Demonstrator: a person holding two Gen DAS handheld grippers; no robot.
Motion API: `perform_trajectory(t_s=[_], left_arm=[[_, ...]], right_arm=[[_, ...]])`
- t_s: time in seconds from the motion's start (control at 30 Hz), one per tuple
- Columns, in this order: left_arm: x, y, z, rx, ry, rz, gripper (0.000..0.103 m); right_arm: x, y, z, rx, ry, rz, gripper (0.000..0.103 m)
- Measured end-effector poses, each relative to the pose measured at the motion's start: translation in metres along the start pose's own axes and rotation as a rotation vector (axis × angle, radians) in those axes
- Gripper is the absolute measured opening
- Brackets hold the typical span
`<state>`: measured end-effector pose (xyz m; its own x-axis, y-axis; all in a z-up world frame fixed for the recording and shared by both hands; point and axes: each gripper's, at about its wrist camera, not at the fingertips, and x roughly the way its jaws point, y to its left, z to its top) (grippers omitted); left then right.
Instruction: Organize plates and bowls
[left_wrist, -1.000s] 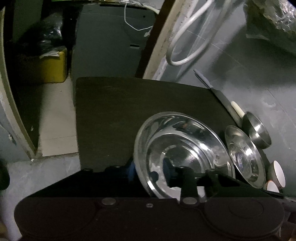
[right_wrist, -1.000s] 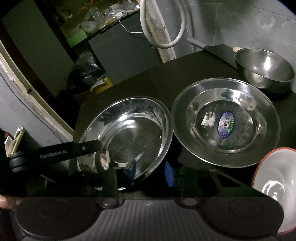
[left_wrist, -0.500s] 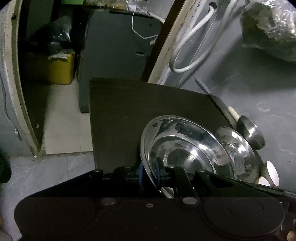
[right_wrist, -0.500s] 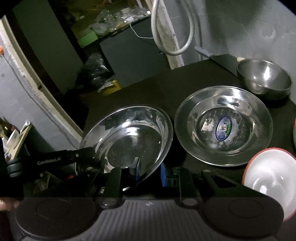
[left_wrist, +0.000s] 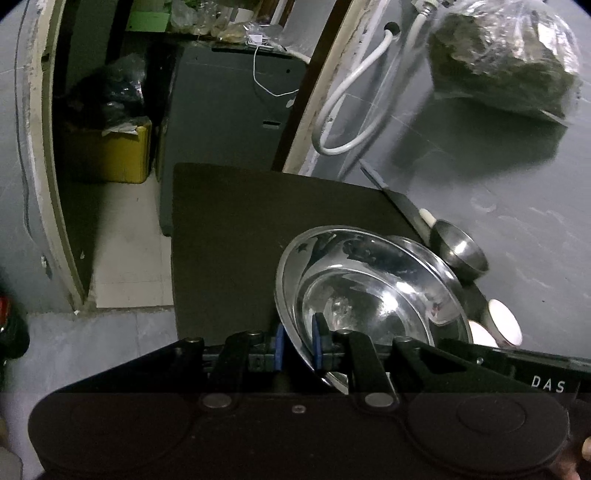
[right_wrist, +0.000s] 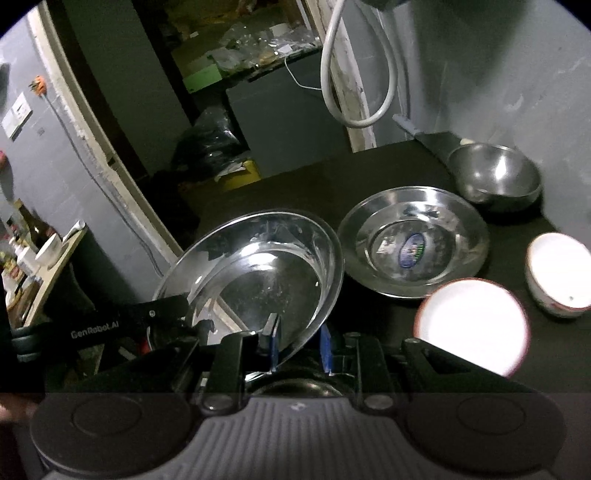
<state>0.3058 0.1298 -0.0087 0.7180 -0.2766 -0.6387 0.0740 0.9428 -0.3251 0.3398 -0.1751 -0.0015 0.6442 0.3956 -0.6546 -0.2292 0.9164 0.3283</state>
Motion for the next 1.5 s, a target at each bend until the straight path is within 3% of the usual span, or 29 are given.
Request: perform_trajectory(t_s=[0.43,0.9,1.5], left_arm=[[-0.024,-0.033,-0.041,0.013,0.041,0.053,0.018],[-0.033,-0.048,-0.068,0.031,0.099,0.127,0.019],[-0.029,-0.068,-0.073,0.113,0.144,0.178,0.020]], right_arm=[[-0.041,-0.011,-0.033,-0.035,0.016,0.011,0.025],[-0.049,-0.023,-0.056,-0.046,0.085,0.044,0.025],[-0.050,-0.028,-0.063,-0.026,0.155,0.044,0.027]])
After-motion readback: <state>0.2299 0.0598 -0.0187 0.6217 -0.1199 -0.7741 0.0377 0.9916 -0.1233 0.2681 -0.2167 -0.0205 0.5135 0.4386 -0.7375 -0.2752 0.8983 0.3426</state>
